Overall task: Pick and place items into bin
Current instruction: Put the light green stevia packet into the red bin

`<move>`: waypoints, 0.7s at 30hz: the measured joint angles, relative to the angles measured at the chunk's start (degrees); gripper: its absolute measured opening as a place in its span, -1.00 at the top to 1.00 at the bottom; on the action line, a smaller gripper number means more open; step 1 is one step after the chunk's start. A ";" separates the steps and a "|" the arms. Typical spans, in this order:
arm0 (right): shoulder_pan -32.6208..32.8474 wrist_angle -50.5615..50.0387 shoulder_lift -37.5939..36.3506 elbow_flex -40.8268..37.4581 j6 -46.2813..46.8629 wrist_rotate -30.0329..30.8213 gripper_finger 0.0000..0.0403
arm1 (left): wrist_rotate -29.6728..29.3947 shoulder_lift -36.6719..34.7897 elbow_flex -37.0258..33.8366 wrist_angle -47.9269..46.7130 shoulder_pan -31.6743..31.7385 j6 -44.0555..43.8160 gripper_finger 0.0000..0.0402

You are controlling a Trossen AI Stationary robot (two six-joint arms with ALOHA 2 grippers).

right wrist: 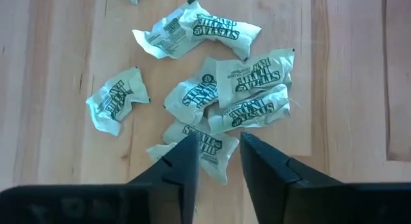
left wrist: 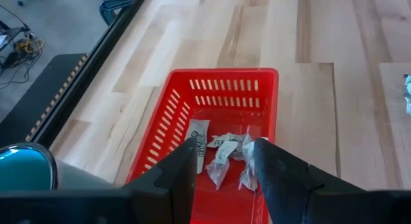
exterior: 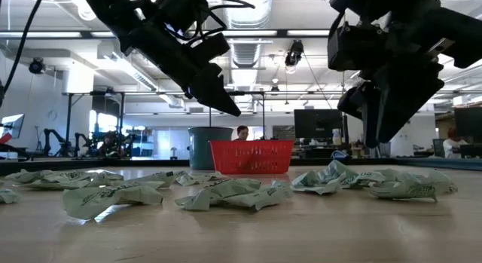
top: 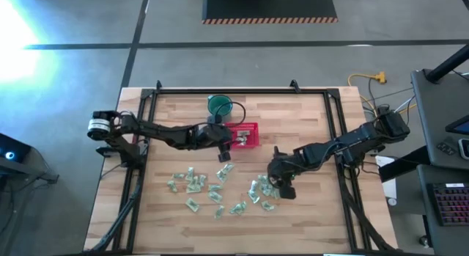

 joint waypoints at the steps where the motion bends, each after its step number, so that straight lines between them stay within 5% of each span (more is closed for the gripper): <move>1: 0.00 0.11 0.02 -0.05 0.34 0.02 0.43 | -0.01 0.00 0.00 0.01 0.00 0.00 0.31; 11: -0.02 0.47 5.09 -0.70 2.08 0.04 0.23 | -0.09 -0.02 0.00 0.16 -0.07 0.02 0.31; 21: -0.04 0.23 7.15 -0.53 1.87 -0.02 0.29 | -0.07 -0.02 0.00 0.19 -0.07 0.02 0.31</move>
